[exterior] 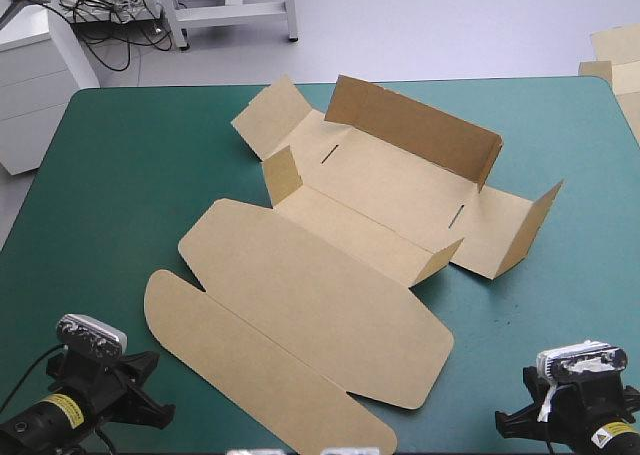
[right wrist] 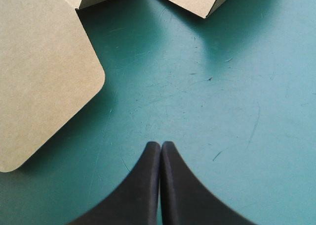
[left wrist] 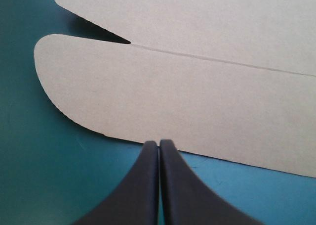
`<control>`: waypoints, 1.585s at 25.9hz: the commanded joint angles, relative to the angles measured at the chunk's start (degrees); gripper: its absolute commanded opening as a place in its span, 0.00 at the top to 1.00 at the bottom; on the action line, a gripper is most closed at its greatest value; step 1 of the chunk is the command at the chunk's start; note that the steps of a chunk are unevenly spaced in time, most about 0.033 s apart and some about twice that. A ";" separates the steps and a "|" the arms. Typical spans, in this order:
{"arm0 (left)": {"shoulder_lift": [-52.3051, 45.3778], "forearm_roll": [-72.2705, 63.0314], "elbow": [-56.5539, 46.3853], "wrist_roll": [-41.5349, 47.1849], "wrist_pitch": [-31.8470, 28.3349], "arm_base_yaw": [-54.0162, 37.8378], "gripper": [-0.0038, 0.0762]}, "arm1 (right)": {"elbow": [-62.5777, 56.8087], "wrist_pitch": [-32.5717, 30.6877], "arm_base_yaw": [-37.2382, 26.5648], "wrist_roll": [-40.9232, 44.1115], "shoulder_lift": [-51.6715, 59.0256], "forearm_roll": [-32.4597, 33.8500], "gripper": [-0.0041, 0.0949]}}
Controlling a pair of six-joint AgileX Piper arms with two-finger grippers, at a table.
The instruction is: Fold the box
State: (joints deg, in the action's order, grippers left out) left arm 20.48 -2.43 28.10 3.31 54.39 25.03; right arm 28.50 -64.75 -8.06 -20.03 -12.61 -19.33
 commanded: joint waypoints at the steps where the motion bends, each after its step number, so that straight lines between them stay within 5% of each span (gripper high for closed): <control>1: 0.51 -0.36 1.62 0.51 -3.13 0.20 0.96 | 1.32 2.67 0.01 -0.72 -0.73 -0.85 0.98; 12: 0.51 -0.36 1.62 0.51 -3.13 0.20 0.96 | 20.00 0.31 0.17 -1.37 -16.29 -0.64 0.95; 19: 0.51 -0.36 1.62 0.51 -3.13 0.20 0.96 | 34.10 -2.68 7.88 0.96 -31.51 1.90 0.95; 30: 0.51 -0.47 1.62 0.51 -3.00 0.20 0.96 | 46.10 -0.42 15.61 17.38 -50.90 0.53 0.95; 35: 0.51 -0.58 1.62 0.51 -2.96 0.20 0.96 | 49.37 -5.80 16.54 30.02 -58.39 1.13 0.95; 38: 0.51 -0.58 1.62 0.51 -2.96 0.20 0.96 | 49.52 -7.10 16.54 29.70 -61.95 0.69 0.88; 41: 0.51 -0.58 1.62 0.51 -2.96 0.20 0.96 | 49.52 -7.10 16.54 29.79 -64.06 -1.62 0.70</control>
State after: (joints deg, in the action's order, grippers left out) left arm 20.48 -2.61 28.10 3.31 54.39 25.03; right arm 75.98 -70.89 8.49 9.43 -76.46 -18.20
